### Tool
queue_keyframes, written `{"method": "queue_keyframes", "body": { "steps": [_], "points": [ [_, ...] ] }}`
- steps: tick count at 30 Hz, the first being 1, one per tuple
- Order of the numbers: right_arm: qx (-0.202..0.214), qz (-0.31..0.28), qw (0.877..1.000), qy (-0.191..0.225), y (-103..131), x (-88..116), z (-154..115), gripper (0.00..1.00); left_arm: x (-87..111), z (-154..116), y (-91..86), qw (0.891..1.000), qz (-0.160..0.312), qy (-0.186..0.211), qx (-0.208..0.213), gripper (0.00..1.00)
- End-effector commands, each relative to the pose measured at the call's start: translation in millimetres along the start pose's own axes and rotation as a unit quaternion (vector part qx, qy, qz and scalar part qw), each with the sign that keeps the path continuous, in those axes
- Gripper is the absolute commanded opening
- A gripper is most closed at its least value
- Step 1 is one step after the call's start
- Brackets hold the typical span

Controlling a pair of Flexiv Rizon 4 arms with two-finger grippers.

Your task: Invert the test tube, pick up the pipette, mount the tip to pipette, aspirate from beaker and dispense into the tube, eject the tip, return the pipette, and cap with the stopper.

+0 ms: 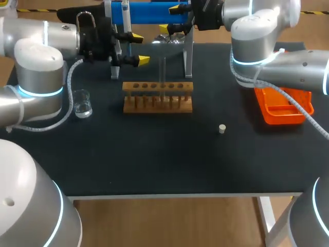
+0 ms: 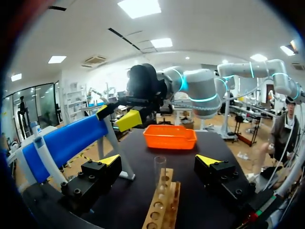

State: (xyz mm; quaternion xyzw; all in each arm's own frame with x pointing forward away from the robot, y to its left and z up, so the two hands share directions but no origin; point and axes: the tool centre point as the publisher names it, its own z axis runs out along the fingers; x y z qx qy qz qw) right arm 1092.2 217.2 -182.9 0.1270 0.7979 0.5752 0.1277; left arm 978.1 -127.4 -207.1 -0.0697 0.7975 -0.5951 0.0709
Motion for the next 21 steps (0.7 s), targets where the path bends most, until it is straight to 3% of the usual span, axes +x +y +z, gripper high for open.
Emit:
{"method": "queue_keyframes", "body": {
  "steps": [1, 12, 21],
  "points": [
    [0.001, 0.0, 1.0, 0.0, 0, 0, -1, 1.0, -7.4, 15, 2.4, 0.997, -0.001, 0.076, -0.01, 1.0],
    [0.001, 0.0, 1.0, 0.0, 0, 0, -1, 1.0, -2.5, 33, 10.5, 0.997, 0.006, 0.066, -0.039, 1.0],
    [0.001, 0.0, 1.0, 0.0, 0, 0, -1, 1.0, -4.5, 46, 21.5, 0.997, 0.004, 0.029, -0.068, 1.0]
  ]
}}
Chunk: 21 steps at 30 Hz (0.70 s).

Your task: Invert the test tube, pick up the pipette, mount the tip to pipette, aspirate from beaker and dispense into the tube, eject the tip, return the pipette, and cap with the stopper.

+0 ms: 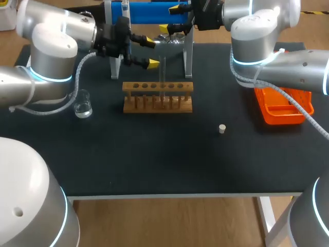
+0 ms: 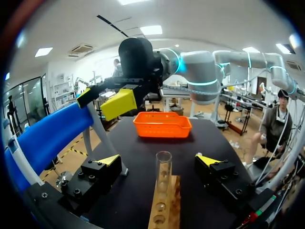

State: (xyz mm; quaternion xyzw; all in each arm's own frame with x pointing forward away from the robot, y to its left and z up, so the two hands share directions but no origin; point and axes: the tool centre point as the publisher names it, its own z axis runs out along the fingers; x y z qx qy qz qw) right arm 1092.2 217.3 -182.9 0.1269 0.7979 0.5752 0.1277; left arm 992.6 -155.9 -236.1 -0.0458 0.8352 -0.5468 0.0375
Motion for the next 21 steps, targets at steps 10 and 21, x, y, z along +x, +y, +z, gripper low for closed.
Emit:
{"method": "queue_keyframes", "body": {
  "steps": [10, 21],
  "points": [
    [0.001, 0.0, 1.0, 0.0, 0, 0, -1, 1.0, 3.5, 28, 14.4, 0.998, -0.002, -0.043, -0.04, 1.0],
    [0.001, 0.0, 1.0, 0.0, 0, 0, -1, 1.0, 3.0, 39, 22.4, 0.997, 0.0, -0.056, -0.057, 1.0]
  ]
}}
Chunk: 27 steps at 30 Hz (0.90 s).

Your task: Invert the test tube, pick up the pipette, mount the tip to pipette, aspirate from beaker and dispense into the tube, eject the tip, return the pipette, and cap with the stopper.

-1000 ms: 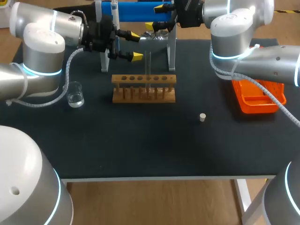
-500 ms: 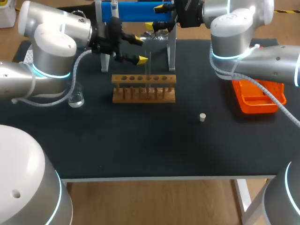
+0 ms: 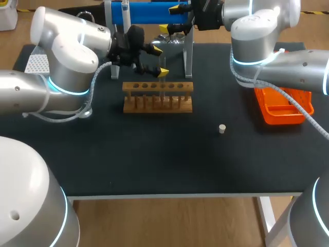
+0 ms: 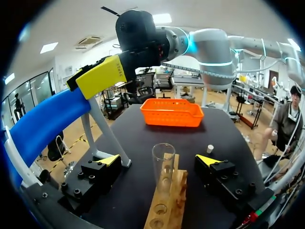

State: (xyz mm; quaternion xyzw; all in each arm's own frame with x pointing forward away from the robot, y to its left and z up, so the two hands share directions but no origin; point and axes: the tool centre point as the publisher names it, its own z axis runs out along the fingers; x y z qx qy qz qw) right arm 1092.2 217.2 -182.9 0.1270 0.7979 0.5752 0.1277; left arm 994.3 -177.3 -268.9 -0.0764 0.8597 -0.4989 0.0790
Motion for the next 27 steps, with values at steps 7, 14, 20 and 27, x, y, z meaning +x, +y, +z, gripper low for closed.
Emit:
{"method": "queue_keyframes", "body": {
  "steps": [7, 14, 20, 27],
  "points": [
    [0.001, 0.0, 1.0, 0.0, 0, 0, -1, 1.0, 2.8, 10, 3.9, 1.0, 0.003, 0.001, -0.008, 1.0],
    [0.001, 0.0, 1.0, 0.0, 0, 0, -1, 1.0, 1.6, 19, 7.4, 1.0, 0.006, 0.014, -0.011, 1.0],
    [0.001, 0.0, 1.0, 0.0, 0, 0, -1, 1.0, 2.5, 29, 9.6, 0.999, 0.01, 0.032, -0.017, 1.0],
    [0.001, 0.0, 1.0, 0.0, 0, 0, -1, 1.0, 3.8, 36, 10.8, 0.999, 0.015, 0.045, -0.021, 1.0]
  ]
}}
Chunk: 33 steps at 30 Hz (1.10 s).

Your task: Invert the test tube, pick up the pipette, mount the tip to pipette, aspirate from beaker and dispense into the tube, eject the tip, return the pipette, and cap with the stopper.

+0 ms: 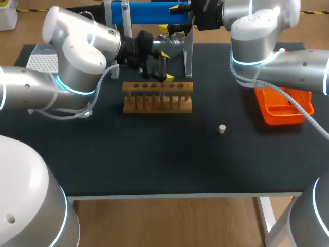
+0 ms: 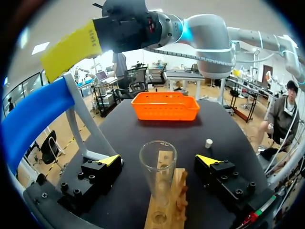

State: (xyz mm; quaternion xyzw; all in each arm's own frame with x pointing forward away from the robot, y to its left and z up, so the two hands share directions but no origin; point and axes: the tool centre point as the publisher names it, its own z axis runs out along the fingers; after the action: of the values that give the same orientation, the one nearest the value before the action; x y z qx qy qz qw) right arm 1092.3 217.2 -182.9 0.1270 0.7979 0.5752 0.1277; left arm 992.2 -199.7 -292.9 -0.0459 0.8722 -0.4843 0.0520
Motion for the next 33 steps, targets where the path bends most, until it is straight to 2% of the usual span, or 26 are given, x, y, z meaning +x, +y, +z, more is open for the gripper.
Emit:
{"method": "queue_keyframes", "body": {
  "steps": [1, 33],
  "points": [
    [0.001, 0.0, 1.0, 0.0, 0.4, 0.3, -1.0, 1.0, -4.8, 5.8, 1.1, 1.0, 0.0, 0.008, -0.002, 1.0],
    [0.001, 0.0, 1.0, 0.0, 0.4, 0.3, -1.0, 1.0, 0.2, 4.2, 6.7, 1.0, 0.002, 0.016, -0.002, 1.0]
  ]
}}
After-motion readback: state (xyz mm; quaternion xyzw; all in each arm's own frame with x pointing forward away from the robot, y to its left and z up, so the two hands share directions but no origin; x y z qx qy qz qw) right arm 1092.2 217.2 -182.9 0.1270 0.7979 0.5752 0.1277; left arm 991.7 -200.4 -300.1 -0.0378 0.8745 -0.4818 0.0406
